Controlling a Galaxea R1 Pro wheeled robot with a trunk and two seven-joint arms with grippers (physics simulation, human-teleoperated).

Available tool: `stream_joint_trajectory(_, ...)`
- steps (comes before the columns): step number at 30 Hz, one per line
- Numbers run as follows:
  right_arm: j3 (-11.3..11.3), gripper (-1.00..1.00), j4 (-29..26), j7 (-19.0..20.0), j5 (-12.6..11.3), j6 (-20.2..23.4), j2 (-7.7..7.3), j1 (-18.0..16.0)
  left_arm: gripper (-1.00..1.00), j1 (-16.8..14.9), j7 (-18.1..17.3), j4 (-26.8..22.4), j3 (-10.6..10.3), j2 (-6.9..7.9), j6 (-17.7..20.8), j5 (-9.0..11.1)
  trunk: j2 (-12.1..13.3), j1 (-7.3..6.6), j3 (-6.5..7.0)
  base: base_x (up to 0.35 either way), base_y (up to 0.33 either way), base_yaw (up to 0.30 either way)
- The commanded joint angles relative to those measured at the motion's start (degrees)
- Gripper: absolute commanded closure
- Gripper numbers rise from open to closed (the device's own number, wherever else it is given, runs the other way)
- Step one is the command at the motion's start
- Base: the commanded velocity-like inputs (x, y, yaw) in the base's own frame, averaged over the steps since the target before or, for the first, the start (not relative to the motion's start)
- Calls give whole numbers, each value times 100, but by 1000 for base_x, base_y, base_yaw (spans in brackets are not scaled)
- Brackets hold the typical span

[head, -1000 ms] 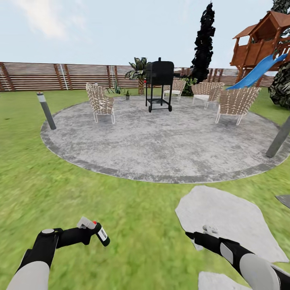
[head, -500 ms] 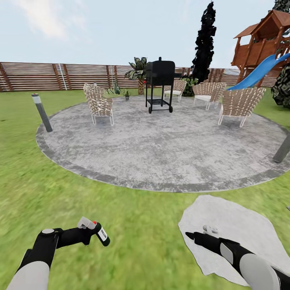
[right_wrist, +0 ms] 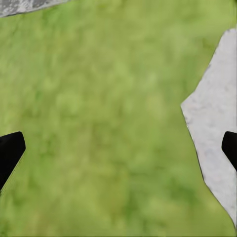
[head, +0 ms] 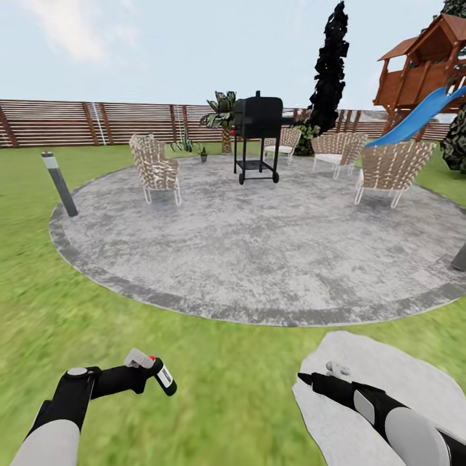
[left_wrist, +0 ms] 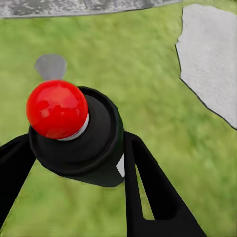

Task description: Pick up the pesticide atomizer in the garden and spray insectifuge to fully cover both potted plants in the garden.

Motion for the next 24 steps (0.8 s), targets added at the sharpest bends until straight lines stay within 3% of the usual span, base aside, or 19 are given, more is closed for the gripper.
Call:
stream_joint_trajectory(1, -52, -100, -11, 25, 42, 40, 0, -1, 100, -6, -31, -6, 23, -5, 53, -23, -2, 2, -5, 335, 0, 0)
stream_joint_trajectory(24, -51, -100, -11, 25, 42, 40, 0, -2, 100, -5, -31, -8, 25, -2, 53, -23, -2, 2, -5, 335, 0, 0)
